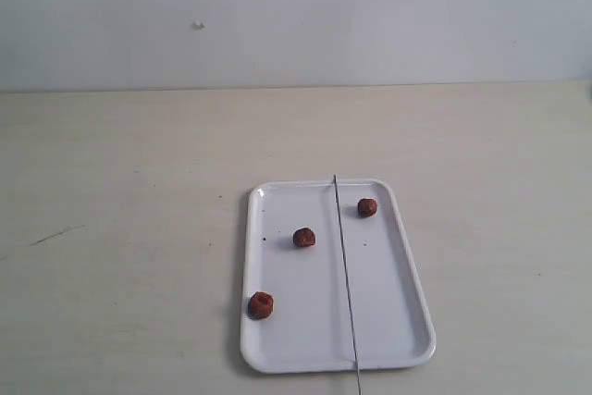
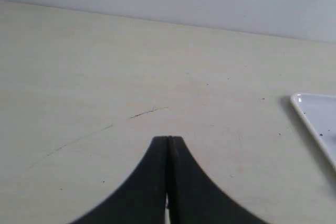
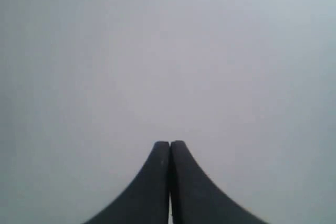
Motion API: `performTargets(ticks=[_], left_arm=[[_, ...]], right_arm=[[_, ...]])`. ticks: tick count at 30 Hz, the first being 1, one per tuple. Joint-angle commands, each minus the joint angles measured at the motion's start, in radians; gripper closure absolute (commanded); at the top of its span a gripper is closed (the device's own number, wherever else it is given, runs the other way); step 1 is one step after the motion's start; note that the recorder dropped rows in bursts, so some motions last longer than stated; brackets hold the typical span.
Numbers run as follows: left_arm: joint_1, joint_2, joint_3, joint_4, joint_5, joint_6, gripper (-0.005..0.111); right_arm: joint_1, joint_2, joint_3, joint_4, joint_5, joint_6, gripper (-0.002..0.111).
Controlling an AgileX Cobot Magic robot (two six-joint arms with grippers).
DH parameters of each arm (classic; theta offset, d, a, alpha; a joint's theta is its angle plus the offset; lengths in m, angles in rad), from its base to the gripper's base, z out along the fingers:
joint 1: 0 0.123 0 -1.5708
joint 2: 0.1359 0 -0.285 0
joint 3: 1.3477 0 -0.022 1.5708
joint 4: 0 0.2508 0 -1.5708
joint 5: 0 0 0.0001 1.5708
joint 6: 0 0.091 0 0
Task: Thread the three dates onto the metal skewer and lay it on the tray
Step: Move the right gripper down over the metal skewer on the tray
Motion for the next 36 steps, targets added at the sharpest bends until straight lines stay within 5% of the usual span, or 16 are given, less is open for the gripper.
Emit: performTargets(ticks=[1,13,21,30,36], left_arm=[[0.003,-0.006,-0.002,0.005,-0.003,-0.003,0.107],[0.003,-0.006,-0.002,0.005,-0.003,-0.003,0.107],[0.003,-0.006,-0.002,0.005,-0.003,-0.003,0.107],[0.003,-0.006,-0.002,0.005,-0.003,-0.003,0.107],[0.003,-0.006,-0.002,0.005,-0.003,-0.003,0.107]], right_arm=[[-0.004,-0.005,0.005,0.001,-0.119,0.005,0.108],[-0.004,0.047,-0.043,-0.024,-0.134,0.06,0.108],[0.012,0.507,-0.374,-0.079,0.423,0.096,0.108],[0.298,1.049,-0.695,0.204,0.959,-0.268,0.108],[0.495,1.367,-0.83,0.252,1.161,-0.261,0.108]])
